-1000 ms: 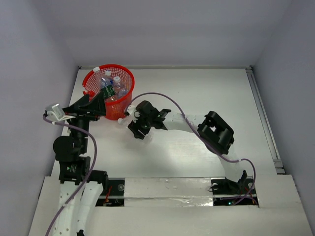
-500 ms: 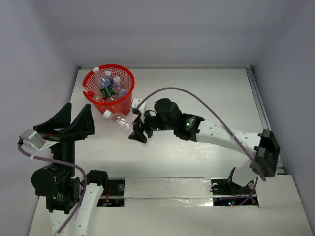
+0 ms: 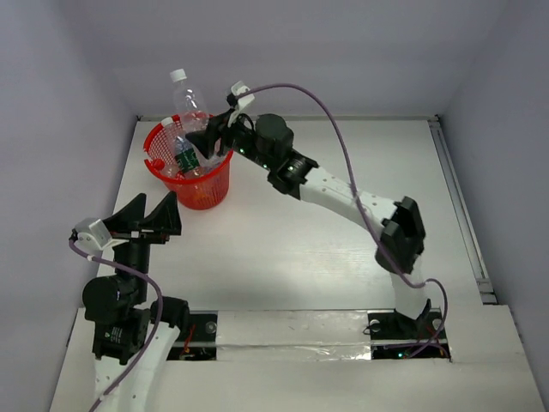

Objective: Put the plastic bottles in the bin

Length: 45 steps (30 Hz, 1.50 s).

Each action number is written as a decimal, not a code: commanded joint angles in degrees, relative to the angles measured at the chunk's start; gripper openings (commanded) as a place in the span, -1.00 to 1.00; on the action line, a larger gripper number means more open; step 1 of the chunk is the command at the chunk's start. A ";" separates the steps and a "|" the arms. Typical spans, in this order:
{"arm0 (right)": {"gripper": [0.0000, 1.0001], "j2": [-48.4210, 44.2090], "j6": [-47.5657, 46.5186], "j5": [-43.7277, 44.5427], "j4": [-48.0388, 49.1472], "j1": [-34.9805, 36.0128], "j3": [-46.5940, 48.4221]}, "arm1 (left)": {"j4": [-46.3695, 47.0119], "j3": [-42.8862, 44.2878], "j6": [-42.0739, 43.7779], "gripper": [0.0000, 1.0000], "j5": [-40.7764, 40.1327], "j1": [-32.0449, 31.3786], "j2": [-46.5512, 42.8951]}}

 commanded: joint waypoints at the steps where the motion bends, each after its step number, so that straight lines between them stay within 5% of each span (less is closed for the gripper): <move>1: 0.06 10.24 8.66 2.82 6.54 -2.89 12.39 | 3.42 0.39 2.70 0.68 -3.46 -1.02 -2.67; 9: 0.08 27.51 8.59 4.31 0.04 -4.74 35.35 | 1.57 -0.23 3.50 0.67 -3.82 -2.59 -4.16; 25: 0.14 20.23 6.30 4.05 3.11 -4.74 13.74 | 1.31 -0.58 3.32 0.66 -3.82 -2.60 -3.46; 34: 0.66 20.22 4.37 2.82 -2.33 -4.13 16.81 | 1.40 -0.84 2.97 0.65 -3.64 -2.07 -2.93; 45: 0.74 14.34 3.31 4.93 0.12 -3.59 12.60 | 1.31 -1.02 2.97 0.65 -3.82 -2.07 -2.85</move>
